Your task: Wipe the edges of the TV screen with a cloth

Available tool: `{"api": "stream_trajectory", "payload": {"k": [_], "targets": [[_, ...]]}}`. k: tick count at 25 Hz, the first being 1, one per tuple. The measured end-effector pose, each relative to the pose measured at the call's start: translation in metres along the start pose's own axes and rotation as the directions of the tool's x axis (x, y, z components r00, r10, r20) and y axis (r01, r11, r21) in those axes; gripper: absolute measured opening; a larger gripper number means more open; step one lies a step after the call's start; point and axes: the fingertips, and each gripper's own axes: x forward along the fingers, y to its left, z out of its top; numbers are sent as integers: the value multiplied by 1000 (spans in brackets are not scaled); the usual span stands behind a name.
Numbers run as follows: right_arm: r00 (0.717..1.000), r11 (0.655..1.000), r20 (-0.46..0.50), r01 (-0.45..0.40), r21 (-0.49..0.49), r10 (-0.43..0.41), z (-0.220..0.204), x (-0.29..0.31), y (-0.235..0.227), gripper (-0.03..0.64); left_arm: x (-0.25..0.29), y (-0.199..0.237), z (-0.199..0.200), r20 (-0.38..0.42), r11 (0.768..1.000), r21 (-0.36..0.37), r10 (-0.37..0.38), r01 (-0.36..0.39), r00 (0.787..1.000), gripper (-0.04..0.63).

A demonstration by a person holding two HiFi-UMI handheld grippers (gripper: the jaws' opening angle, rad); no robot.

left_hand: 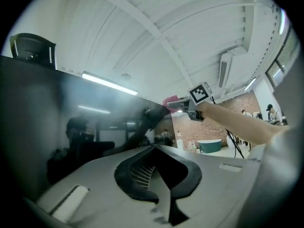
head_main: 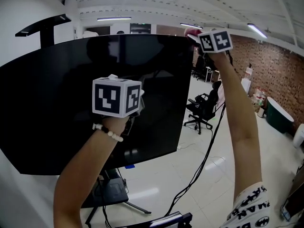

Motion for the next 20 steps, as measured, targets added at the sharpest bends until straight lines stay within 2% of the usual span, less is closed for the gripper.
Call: {"api": "stream_trajectory", "payload": {"k": [4,9,16,20], "targets": [[996,996,-19,-85,-31,84,9,0,14,117,-2,1,2,-13,1000,22,12,-12,1000,-14],[981,977,-14,-193,-89,192,35,9,61,117,5,16,7,-20,999,21,36,-35,999,-14],[963,942,-90,-268,-205,254,68,19,127,117,-2,32,5,-32,997,38,75,-73,997,-13],[947,922,-107,-318,-222,301,91,23,174,117,-25,47,3,-31,996,44,73,-72,997,-14]]}}
